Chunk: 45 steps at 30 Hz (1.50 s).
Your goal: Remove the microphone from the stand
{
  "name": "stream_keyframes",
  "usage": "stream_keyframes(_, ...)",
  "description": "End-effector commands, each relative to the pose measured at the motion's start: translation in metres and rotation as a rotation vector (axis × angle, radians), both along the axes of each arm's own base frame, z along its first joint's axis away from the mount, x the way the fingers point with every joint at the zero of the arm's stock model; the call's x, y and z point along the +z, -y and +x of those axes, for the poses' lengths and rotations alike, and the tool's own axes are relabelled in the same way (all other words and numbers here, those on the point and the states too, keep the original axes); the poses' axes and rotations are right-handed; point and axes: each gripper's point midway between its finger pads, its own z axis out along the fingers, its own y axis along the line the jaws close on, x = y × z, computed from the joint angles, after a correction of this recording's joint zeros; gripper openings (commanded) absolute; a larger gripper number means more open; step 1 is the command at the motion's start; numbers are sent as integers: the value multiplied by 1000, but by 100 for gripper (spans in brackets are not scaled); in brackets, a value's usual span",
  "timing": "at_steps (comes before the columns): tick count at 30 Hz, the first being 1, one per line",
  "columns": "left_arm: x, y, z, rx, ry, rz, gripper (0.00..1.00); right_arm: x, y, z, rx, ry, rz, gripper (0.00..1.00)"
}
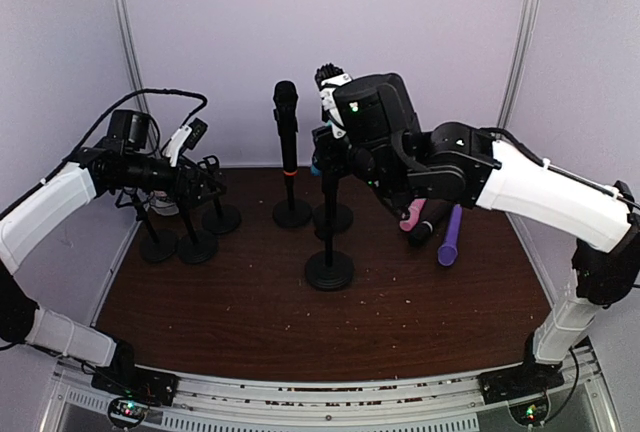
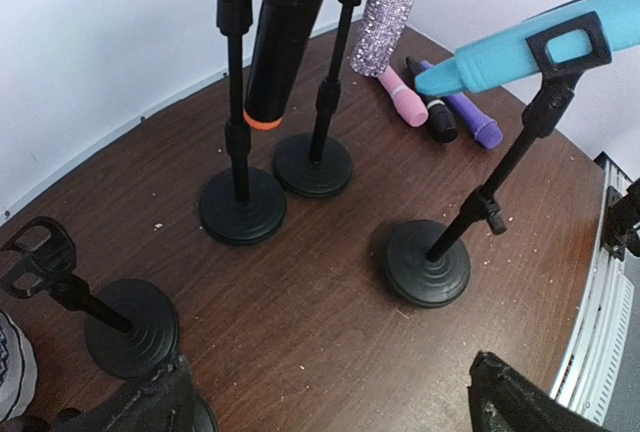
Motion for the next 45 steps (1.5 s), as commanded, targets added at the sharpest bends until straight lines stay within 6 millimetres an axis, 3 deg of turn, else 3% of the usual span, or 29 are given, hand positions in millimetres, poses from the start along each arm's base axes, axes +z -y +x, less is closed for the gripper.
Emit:
stream_keyframes(1, 9, 19, -13, -70, 25, -24, 97, 57, -19, -4, 9, 101, 171, 4)
stream_keyframes(5, 7, 43, -21, -133, 22, -12, 97, 51, -41, -3, 27, 109, 170, 3)
stream_keyframes(12, 7, 82, -29, -215, 30, -30, 96, 39, -52, -7, 21, 105, 176, 2)
stream_keyframes(20, 0, 120, -17, -236, 29, -88, 88, 32, -41, -18, -64, 120, 178, 0)
stream_keyframes(28, 1, 157, -16, -299, 34, -151, 76, 9, -35, -36, -119, 131, 146, 0)
stream_keyframes(39, -1, 174, -15, -329, -10, -226, 49, -13, -31, -46, -99, 104, 177, 0)
stream_keyframes(42, 0, 178, -19, -348, -19, -240, 48, -19, -35, -47, -79, 92, 178, 0)
stream_keyframes(45, 1, 179, -22, -364, -22, -243, 54, -22, -37, -48, -71, 87, 175, 0)
